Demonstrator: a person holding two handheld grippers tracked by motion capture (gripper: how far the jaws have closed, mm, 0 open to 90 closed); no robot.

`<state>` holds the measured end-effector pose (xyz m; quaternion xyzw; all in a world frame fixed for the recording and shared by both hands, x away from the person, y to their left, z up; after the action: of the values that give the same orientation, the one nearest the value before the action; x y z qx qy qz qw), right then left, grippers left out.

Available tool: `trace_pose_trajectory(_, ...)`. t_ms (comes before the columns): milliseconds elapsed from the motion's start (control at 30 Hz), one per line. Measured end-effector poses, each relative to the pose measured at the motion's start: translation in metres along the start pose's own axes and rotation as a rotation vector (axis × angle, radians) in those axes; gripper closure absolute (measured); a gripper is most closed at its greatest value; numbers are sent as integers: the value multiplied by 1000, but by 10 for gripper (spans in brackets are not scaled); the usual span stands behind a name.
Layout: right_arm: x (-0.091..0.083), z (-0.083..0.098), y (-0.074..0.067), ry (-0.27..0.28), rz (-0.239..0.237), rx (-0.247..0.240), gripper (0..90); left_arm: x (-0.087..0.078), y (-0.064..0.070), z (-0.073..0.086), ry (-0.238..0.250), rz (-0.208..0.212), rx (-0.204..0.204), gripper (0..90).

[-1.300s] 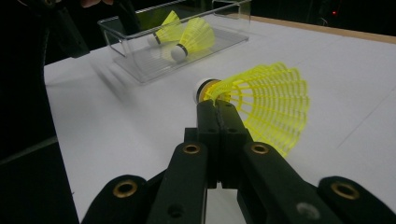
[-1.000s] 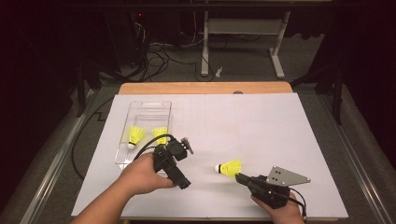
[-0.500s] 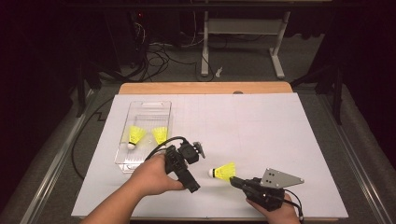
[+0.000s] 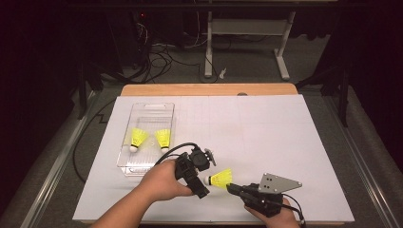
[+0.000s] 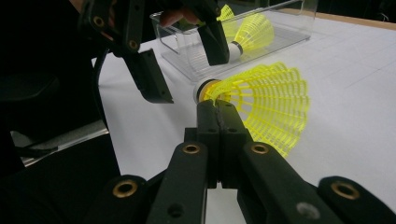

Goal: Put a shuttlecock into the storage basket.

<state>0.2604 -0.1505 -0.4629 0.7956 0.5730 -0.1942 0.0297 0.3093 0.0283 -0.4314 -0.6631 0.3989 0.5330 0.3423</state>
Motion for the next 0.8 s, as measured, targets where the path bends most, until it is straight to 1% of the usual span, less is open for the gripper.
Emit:
trace_pose_trajectory(67, 0, 0, 0, 5, -5, 6, 900, 1, 0, 0, -9, 1, 10, 177)
trace_pose_trajectory(167, 1, 0, -1, 4, -9, 6, 900, 1, 1, 0, 0, 12, 17, 228)
trace_pose_trajectory(267, 2, 0, -1, 4, -13, 10, 900, 2, 2, -1, 3, 9, 25, 265)
trace_pose_trajectory(367, 3, 0, -1, 5, -17, 11, 900, 1, 3, -2, 6, -5, 33, 288)
trace_pose_trajectory(433, 4, -1, -1, 7, -21, 13, 900, 1, 4, -2, 9, -2, 35, 318)
trace_pose_trajectory(500, 4, -1, -1, 7, -23, 18, 900, 2, 4, -3, 4, -7, 41, 340)
trace_pose_trajectory(567, 4, -1, -1, 7, -25, 18, 900, 1, 5, -3, 9, 1, 49, 363)
trace_pose_trajectory(600, 5, -1, -1, 7, -25, 18, 900, 2, 6, -4, 15, 1, 46, 375)
trace_pose_trajectory(733, 6, -1, -2, 7, -26, 18, 900, 1, 7, -5, 22, -9, 63, 411)
trace_pose_trajectory(800, 6, -1, -2, 8, -26, 17, 900, 1, 8, -6, 16, -7, 73, 426)
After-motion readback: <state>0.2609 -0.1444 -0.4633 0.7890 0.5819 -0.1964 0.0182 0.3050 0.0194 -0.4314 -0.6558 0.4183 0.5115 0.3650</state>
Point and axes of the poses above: each handheld gripper's, and its own axes: x roughly forward along the jaws, z roughly out of its underside, y roughly to its right, the point moved 5 cm from there along x, roughly forward along the jaws, and after that the axes turned 8 degrees about -z, right-handed, at the moved point
